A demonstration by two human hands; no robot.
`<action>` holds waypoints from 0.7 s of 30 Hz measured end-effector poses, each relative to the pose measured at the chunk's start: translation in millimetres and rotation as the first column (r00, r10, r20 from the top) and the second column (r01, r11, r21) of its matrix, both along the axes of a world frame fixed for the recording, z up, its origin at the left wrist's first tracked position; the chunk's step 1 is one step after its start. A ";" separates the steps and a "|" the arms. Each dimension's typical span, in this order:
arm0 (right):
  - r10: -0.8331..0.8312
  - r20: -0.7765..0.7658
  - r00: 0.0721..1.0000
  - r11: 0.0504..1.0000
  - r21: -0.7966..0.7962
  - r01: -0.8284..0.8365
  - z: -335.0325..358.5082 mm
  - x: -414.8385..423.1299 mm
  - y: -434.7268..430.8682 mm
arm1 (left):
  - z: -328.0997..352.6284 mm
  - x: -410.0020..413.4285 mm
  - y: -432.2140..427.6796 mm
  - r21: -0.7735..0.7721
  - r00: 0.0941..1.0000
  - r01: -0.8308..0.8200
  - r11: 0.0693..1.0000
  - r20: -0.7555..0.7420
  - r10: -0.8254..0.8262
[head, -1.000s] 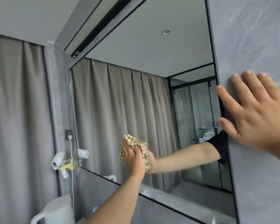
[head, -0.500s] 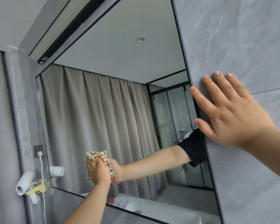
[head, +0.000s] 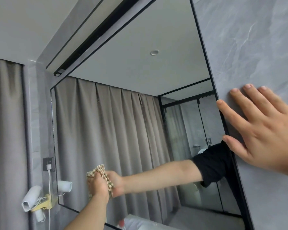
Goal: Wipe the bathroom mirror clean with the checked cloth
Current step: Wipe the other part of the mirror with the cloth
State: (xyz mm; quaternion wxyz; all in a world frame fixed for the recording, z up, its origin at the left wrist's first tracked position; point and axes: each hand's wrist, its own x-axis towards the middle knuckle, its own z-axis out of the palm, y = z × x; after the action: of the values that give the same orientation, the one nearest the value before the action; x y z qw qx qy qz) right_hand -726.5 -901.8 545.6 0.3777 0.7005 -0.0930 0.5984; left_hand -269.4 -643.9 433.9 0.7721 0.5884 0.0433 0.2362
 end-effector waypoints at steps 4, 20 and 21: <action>0.012 0.014 1.000 1.000 -0.001 -0.012 1.0 3.4 -1.2 | 79.1 76.5 -6.4 0.142 0.995 -0.082 0.986 0.060 0.074; 0.041 0.035 0.999 0.999 0.020 -0.042 0.3 5.4 -3.4 | 188.3 -27.6 -12.2 0.400 0.876 -0.147 0.905 0.478 -0.069; 0.044 0.037 0.998 0.999 0.019 -0.045 -0.2 6.4 -4.5 | 165.7 -20.0 -7.6 0.376 0.893 -0.123 0.918 0.445 -0.062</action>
State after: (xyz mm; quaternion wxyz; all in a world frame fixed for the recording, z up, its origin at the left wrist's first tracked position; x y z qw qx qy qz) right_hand -720.1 -906.2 545.4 0.3558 0.6948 -0.0903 0.6185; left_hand -289.4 -651.5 599.7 0.6227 0.6603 -0.1749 0.3816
